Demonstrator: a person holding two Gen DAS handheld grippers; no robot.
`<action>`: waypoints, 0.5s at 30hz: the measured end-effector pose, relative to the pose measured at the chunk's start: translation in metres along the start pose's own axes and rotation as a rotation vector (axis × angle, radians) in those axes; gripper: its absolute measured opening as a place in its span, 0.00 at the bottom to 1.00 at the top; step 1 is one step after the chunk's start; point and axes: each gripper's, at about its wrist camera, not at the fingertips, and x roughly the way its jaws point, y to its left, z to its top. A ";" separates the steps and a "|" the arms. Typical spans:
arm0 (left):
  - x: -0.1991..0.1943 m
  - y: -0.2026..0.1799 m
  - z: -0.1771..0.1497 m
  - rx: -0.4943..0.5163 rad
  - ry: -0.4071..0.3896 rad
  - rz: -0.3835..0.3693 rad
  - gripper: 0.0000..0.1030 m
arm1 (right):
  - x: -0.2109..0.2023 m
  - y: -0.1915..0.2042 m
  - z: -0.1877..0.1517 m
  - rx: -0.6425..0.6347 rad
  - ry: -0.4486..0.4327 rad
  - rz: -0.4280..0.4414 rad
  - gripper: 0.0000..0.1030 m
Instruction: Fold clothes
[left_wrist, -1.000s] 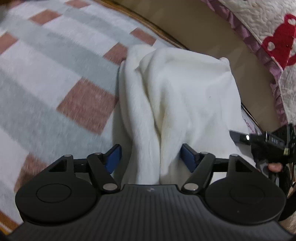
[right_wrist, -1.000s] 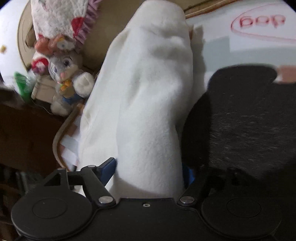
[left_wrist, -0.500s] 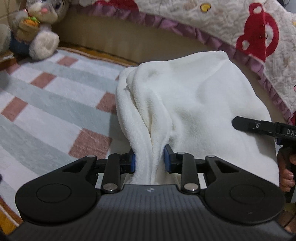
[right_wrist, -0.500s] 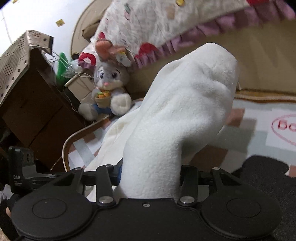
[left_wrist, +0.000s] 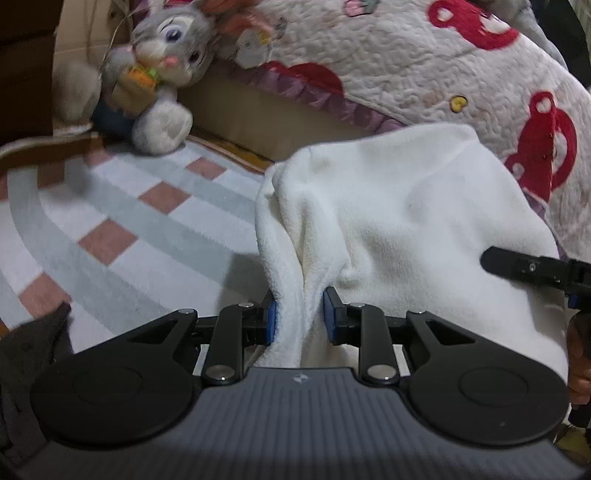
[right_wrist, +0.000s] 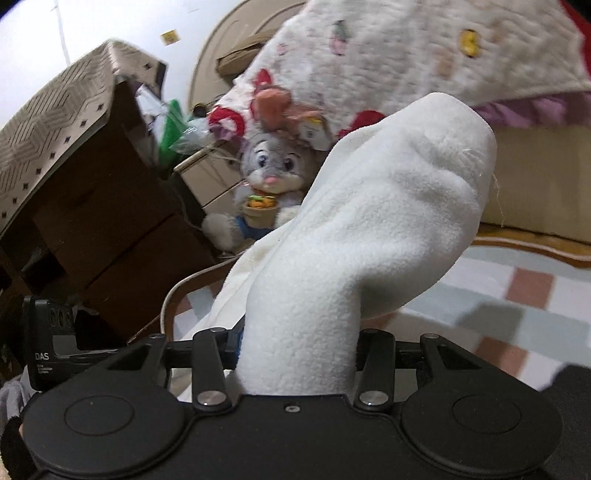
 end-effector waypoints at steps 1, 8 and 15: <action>0.003 0.006 -0.001 -0.023 0.008 -0.010 0.23 | 0.004 0.004 0.002 -0.002 0.002 -0.009 0.48; 0.028 -0.009 -0.011 0.047 0.066 -0.004 0.23 | 0.002 0.002 -0.004 0.022 0.017 -0.103 0.47; 0.063 -0.010 -0.028 0.065 0.213 0.082 0.27 | 0.000 -0.042 -0.040 0.102 0.102 -0.270 0.48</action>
